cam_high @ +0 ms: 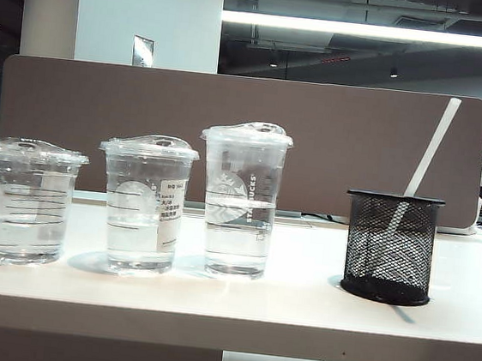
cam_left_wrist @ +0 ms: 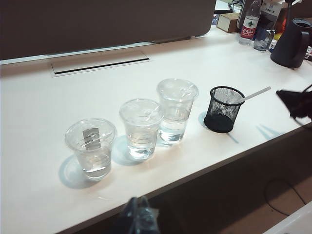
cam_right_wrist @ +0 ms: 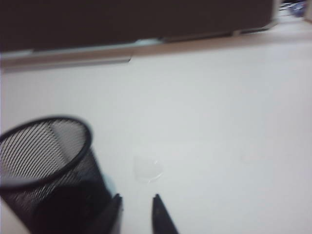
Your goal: Pick up the straw and insert it into the medium coffee cup.
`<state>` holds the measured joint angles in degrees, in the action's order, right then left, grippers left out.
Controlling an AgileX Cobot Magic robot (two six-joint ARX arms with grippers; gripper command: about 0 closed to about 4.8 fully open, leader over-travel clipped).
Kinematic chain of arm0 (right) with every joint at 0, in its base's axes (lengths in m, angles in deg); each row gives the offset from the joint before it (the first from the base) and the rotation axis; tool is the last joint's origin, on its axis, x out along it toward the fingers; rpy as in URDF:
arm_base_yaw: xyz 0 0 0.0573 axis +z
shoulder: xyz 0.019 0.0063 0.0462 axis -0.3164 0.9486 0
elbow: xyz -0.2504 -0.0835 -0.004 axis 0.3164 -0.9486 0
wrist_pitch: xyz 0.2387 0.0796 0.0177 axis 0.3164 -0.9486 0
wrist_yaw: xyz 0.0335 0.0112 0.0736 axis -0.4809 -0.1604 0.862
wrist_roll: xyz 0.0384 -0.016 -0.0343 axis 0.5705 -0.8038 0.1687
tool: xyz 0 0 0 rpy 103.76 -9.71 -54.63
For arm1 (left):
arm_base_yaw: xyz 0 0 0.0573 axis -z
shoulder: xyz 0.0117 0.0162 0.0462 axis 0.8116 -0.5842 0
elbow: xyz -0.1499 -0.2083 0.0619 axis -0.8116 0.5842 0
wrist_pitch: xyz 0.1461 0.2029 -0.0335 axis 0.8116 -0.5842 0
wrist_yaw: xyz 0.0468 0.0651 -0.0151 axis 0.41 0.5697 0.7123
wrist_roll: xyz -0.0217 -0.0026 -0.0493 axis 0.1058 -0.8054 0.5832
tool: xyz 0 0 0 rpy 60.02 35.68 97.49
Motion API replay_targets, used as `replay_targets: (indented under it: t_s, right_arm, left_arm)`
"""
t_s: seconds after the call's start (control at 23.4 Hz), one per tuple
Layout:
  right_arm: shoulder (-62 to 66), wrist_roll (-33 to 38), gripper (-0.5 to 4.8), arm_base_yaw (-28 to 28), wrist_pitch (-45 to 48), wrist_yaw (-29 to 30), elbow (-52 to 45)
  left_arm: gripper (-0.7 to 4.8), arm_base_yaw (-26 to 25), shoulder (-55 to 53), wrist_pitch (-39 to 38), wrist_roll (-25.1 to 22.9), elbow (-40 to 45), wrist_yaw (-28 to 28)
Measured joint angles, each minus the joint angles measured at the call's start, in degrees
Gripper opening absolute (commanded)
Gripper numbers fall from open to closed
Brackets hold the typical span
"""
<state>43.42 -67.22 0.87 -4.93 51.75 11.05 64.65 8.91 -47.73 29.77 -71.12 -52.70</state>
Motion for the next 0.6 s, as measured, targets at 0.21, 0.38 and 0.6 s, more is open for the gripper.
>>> replay_targets:
  t_s: [0.21, 0.38, 0.6]
  right_arm:
    - [4.13, -1.66, 2.06, 3.96, -0.17, -0.26, 0.00]
    - [7.08, -1.66, 2.08, 3.96, 4.85, 5.18, 0.00]
    - [9.66, -1.66, 2.08, 3.96, 9.77, 11.69, 0.00]
  left_arm:
    - [-0.01, 0.00, 0.02, 0.00, 0.02, 0.00, -0.04]
    - [-0.01, 0.00, 0.00, 0.00, 0.02, 0.00, -0.09]
    - [-0.01, 0.00, 0.00, 0.00, 0.02, 0.00, -0.09]
